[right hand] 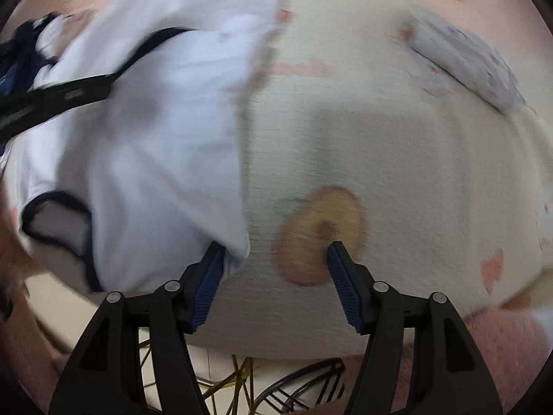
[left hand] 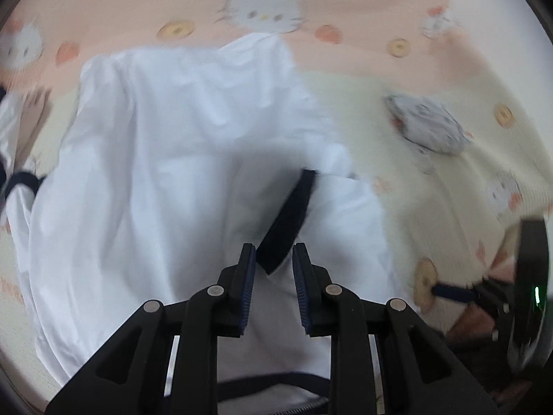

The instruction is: Fold clothes

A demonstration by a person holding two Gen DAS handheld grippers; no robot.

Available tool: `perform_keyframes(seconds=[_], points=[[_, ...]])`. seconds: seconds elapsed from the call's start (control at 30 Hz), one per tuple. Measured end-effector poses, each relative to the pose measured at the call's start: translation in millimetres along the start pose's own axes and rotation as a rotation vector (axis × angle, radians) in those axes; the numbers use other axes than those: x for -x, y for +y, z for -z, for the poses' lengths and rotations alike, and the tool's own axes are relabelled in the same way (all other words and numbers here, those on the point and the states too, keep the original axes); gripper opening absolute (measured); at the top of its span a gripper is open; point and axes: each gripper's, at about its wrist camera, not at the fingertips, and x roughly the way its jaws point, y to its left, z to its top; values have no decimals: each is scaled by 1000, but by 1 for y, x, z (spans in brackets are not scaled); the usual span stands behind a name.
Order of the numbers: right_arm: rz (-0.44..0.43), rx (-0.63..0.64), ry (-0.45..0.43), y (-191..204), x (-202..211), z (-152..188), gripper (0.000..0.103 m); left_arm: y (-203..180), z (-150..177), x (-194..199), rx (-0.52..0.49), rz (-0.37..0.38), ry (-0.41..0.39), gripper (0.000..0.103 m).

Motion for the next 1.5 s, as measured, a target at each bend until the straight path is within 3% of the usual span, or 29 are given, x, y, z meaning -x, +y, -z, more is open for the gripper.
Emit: perform_keyframes(seconds=[0.13, 0.27, 0.37, 0.53, 0.67, 0.73, 0.83, 0.97, 1.03, 1.2, 1.37, 1.47, 1.5], points=[[-22, -56, -1, -6, 3, 3, 66, 11, 7, -18, 62, -21, 121, 27], [-129, -52, -93, 2, 24, 2, 66, 25, 11, 9, 112, -14, 85, 27], [-133, -2, -157, 22, 42, -3, 66, 38, 26, 39, 134, -48, 53, 27], [-160, 148, -102, 95, 29, -33, 66, 105, 73, 61, 357, 10, 47, 27], [-75, 228, -49, 141, 4, -39, 64, 173, 88, 84, 539, -22, -9, 29], [-134, 197, -55, 147, 6, -47, 64, 205, 87, 89, 601, -48, -8, 30], [-157, 181, -91, 159, 8, -61, 65, 238, 77, 83, 611, -68, -18, 39], [-155, 153, -124, 176, -1, -79, 66, 247, 70, 67, 602, -61, -22, 40], [-121, 144, -120, 191, -13, -92, 66, 251, 73, 62, 619, 10, -43, 42], [-11, 214, -155, 211, -16, -83, 66, 252, 56, 50, 581, -12, -83, 43], [-2, 196, -165, 211, -13, -85, 66, 262, 38, 38, 569, 40, -143, 44], [4, 176, -167, 210, -12, -90, 65, 262, 34, 37, 547, 50, -149, 3], [14, 177, -170, 211, -12, -93, 65, 261, 35, 38, 539, 42, -142, 3]])
